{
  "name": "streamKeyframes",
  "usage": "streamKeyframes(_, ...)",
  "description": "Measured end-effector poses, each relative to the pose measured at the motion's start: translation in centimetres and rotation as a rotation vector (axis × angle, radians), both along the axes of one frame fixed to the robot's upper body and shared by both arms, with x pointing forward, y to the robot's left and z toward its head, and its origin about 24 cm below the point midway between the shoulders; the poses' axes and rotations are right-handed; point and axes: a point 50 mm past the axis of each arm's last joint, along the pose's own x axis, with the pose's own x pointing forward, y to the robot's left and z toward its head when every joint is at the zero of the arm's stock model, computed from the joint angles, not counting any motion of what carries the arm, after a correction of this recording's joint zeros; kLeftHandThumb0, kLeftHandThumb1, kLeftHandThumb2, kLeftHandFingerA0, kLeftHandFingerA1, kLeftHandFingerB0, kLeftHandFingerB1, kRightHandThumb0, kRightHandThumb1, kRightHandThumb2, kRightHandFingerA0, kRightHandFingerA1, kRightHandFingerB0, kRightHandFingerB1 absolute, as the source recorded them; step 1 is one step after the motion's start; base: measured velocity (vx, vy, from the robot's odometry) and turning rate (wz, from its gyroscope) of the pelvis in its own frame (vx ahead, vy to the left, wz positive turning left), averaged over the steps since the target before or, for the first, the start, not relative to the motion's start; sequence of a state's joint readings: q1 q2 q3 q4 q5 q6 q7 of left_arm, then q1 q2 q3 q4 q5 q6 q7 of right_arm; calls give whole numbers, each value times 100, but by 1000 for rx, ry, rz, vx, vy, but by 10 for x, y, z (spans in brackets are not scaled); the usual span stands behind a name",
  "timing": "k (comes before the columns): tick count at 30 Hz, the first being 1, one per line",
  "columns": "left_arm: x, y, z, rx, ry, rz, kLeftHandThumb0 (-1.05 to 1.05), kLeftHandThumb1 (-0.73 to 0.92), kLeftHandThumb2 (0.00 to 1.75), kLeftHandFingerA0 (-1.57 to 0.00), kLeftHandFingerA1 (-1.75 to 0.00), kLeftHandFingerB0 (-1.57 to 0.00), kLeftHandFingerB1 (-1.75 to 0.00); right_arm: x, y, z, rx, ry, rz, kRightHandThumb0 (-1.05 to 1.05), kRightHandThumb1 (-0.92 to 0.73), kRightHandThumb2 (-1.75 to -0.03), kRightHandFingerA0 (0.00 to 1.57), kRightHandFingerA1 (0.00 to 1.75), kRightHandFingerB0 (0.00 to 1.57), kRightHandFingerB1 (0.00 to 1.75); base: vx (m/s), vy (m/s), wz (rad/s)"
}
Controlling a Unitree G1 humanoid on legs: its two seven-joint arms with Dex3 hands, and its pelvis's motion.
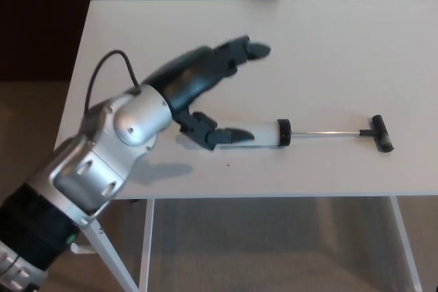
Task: The robot walks towards a desk on which an air pump is kept in the middle. It lifts it up and holds it with its left hand and uses its right hand to compress it by pushing its handle inwards.
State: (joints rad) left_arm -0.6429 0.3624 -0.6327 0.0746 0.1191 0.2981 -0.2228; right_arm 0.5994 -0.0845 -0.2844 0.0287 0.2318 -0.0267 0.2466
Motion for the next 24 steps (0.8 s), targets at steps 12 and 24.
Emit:
streamKeyframes(12,-5,-2,-30,264,-1,-51,-32,32,89,0,-47,0,-48,-2,0,0,-14,-1,1,-29,-65,-59,90,61,72,50,0,0,0)
streamKeyframes(24,-3,-5,-37,462,-66,-91,-32,32,89,0,-48,0,-48,-13,-1,1,-46,12,4,-31,-62,-59,94,61,76,50,0,0,0)
